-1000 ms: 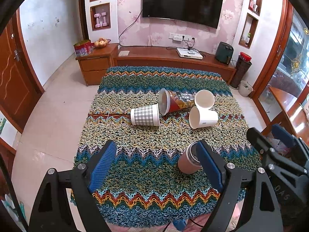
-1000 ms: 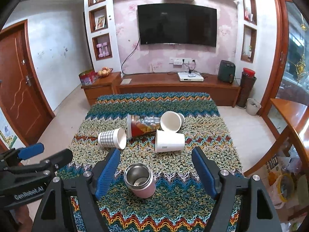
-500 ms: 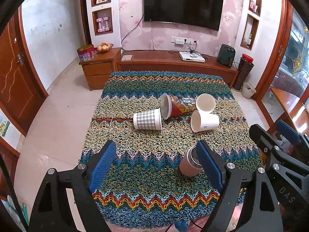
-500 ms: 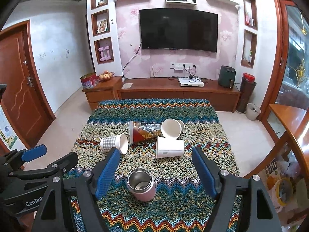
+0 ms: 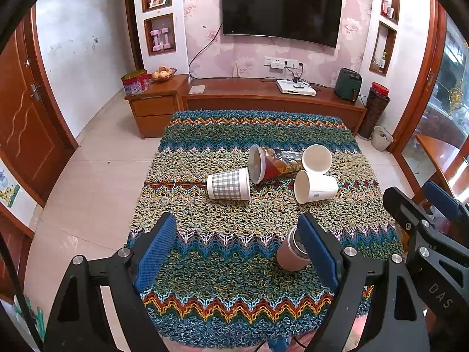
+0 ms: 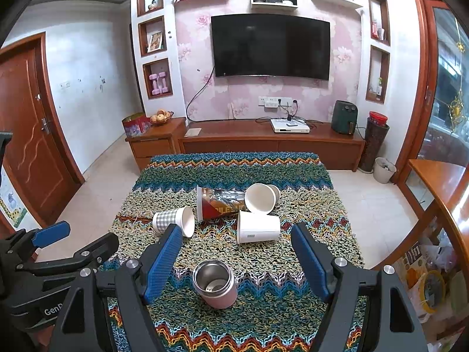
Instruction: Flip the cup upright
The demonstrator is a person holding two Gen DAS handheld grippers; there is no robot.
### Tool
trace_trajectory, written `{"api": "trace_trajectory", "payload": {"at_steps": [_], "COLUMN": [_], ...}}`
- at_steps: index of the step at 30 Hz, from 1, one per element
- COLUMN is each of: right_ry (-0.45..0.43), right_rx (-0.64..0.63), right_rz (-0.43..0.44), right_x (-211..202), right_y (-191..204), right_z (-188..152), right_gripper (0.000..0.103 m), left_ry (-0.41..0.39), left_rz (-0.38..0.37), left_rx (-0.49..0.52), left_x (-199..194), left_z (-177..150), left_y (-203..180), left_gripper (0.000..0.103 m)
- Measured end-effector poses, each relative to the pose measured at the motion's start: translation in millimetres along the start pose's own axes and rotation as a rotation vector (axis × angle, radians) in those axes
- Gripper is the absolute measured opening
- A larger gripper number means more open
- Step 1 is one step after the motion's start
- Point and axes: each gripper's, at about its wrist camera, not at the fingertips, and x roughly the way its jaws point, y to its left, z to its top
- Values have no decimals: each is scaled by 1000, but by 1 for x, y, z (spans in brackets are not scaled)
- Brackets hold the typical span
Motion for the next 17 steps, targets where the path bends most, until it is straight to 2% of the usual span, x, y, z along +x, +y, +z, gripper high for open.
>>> {"api": "trace_trajectory", "payload": {"at_steps": [17], "right_ry": [4], "right_rx": [10], "right_rz": [-2], "right_x": [7], "right_y": [-1], "right_z": [2], "right_gripper": [77], "left_ry": [10], "left_rz": [25], "left_rx": [-12], "left_x": [9], "left_z": [1], "left_y": [2], "left_gripper": [87]}}
